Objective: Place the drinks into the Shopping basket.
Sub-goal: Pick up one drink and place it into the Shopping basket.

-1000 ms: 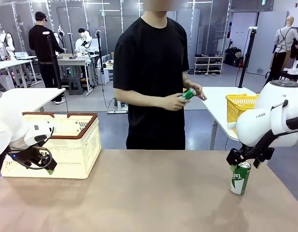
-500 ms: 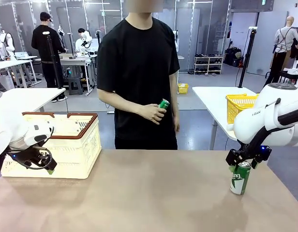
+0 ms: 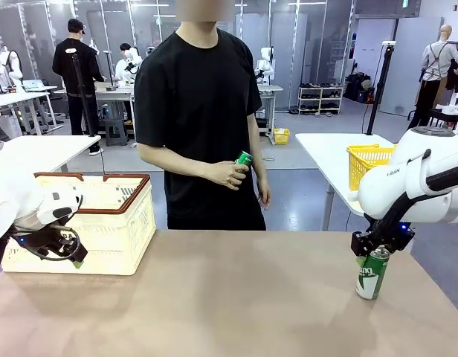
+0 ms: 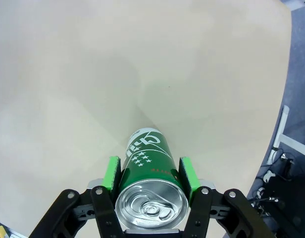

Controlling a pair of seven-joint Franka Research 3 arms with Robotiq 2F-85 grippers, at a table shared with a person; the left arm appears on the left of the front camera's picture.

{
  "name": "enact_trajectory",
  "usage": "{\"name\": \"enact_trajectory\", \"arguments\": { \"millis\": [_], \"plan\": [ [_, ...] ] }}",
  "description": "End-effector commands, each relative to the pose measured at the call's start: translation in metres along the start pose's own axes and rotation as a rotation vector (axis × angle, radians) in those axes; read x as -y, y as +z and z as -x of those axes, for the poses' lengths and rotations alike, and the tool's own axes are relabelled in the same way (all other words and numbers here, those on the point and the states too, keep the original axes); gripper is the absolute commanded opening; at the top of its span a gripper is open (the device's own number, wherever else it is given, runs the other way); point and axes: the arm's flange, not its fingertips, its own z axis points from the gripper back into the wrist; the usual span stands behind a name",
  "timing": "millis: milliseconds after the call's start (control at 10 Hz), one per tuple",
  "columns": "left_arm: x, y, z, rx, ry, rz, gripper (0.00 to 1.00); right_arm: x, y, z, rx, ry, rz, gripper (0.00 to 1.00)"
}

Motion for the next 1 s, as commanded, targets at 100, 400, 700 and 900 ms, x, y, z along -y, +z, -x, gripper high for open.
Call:
{"name": "enact_trajectory", "arguments": {
  "millis": [100,400,700,900],
  "plan": [
    [-0.001,0.002,0.0,-0.003,0.001,-0.002,1.0,-0.002,-0.001,-0.003,-0.018,0.008,-0.028,0.18],
    [-0.001,0.002,0.0,-0.003,0.001,-0.002,1.0,-0.027,0.022,-0.005,0.008,0.006,0.037,0.0],
    [-0.001,0.002,0.0,-0.003,0.001,-0.002,1.0,-0.074,0.065,-0.003,0.084,0.114,0.07,0.0],
    [-0.001,0.002,0.0,-0.003,0.001,-0.002,1.0,-0.113,0.082,-0.004,0.127,0.272,0.03,0.0]
  ]
}}
